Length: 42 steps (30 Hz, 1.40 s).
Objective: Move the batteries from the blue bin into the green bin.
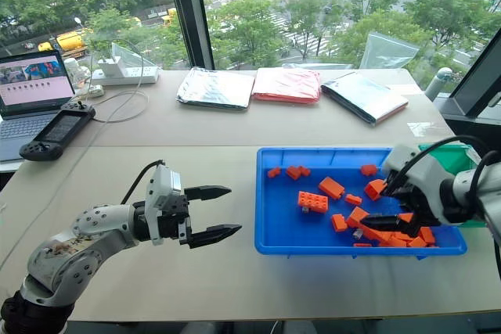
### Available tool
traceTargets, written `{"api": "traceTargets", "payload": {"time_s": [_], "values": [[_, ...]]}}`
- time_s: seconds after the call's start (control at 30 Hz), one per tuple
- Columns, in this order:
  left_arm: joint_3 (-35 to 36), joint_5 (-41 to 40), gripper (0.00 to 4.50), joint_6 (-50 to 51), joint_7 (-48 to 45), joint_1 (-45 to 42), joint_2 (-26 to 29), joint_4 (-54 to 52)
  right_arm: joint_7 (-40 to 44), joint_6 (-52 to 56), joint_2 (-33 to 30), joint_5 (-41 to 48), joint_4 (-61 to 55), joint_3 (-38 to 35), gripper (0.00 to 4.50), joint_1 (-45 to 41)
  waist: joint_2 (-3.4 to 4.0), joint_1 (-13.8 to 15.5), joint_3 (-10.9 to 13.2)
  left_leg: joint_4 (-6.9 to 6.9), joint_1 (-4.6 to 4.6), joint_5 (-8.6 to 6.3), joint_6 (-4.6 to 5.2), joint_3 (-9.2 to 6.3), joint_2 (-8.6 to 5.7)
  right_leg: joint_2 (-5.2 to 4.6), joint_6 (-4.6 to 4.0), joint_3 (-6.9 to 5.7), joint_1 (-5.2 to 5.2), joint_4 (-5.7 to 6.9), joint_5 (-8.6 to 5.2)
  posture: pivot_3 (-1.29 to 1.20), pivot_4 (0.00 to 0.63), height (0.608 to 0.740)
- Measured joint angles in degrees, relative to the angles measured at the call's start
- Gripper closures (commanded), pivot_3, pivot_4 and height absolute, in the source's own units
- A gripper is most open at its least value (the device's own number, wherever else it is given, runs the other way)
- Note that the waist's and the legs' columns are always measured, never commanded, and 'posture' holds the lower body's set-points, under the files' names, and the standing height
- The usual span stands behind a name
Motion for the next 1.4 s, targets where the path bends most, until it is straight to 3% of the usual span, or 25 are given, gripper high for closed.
{"api": "traceTargets", "payload": {"time_s": [0.53,0.63,0.87,1.4], "values": [[0.07,-1.26,0.0,0.07,-1.33,0.3,1.62,-0.72,-8.07,-2.18,4.51,-3.4,5.05,7.64,0.04,-1.62,0.0,-0.09,0.0,0.0,0.0,0.0,0.0,0.0,-0.01,-0.01,0.0,0.01,-0.01,0.0,0.0,0.0,0.15,0.74],[0.05,-1.36,0.0,0.07,-1.41,0.29,1.83,-1.0,-8.33,-1.83,5.61,-2.99,5.05,7.64,0.69,-2.08,0.0,-0.04,0.0,0.01,-0.01,0.0,0.0,-0.01,-0.01,-0.01,0.0,0.01,-0.01,0.0,0.0,0.0,0.15,0.74],[-0.22,-1.34,0.0,0.07,-1.78,0.15,2.59,-1.07,-8.68,-1.41,6.1,-2.95,5.29,7.64,3.04,-2.08,0.0,-0.07,0.0,0.0,0.0,0.0,0.0,0.0,-0.02,-0.01,0.0,0.0,-0.01,0.0,0.0,0.0,0.15,0.74],[-0.61,-1.1,0.0,0.09,-1.58,-0.19,2.46,-1.09,-7.91,-1.44,4.61,-2.8,7.22,5.54,3.05,-4.83,0.0,-0.09,0.0,0.01,0.0,0.0,0.0,0.01,-0.02,-0.02,0.0,0.01,-0.02,0.01,0.0,0.0,0.15,0.74]]}}
